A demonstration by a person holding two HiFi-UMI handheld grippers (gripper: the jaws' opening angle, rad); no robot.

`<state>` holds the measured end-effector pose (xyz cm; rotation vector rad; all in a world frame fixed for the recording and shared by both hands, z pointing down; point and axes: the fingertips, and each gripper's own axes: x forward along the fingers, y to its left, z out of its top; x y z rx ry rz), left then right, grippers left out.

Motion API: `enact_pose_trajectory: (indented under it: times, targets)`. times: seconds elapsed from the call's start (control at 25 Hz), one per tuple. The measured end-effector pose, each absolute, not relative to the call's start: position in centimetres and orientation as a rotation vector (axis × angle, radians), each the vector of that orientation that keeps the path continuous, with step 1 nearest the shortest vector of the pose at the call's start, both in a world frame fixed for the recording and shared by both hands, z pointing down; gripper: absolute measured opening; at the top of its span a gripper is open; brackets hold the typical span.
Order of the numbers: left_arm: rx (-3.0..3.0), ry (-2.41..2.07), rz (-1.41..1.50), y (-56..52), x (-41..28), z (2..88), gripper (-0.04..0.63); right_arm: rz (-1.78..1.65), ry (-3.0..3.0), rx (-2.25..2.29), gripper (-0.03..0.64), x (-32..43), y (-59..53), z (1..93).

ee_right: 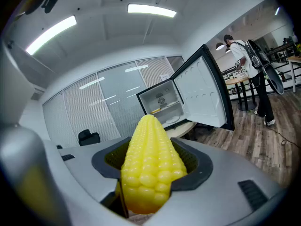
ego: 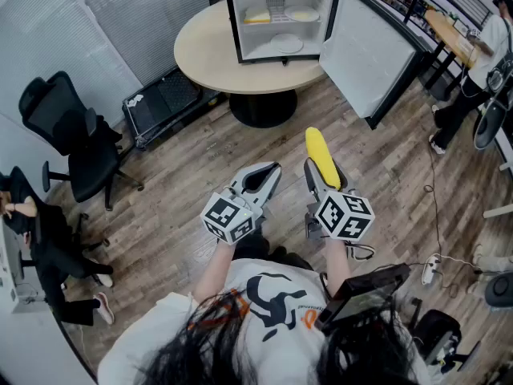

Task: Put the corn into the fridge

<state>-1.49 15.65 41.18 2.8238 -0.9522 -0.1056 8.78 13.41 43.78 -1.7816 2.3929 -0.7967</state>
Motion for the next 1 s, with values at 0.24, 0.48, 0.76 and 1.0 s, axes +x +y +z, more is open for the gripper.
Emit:
enact_pose_trajectory:
  times: [0.24,0.48,0.76,1.0]
  targets:
    - [2.800,-0.974,-0.116,16.5,-0.8,41.3,0.012,-0.799,2.420,-1.778,0.261,9.6,14.2,43.7]
    - [2.801,-0.981,-0.097,16.4,-0.3,41.7,0.012,-0.818,2.418,-1.731,0.261,9.9,14.1,43.8]
    - [2.790,-0.988,-0.078,15.8,-0.1,42.1,0.012,-0.837,2.439,-1.728,0.261,10.0,13.5,44.6]
    - [2.791,-0.995,-0.064,14.4,0.2,42.2,0.012,-0.817,2.473,-1.732,0.261,10.0,11.7,44.9]
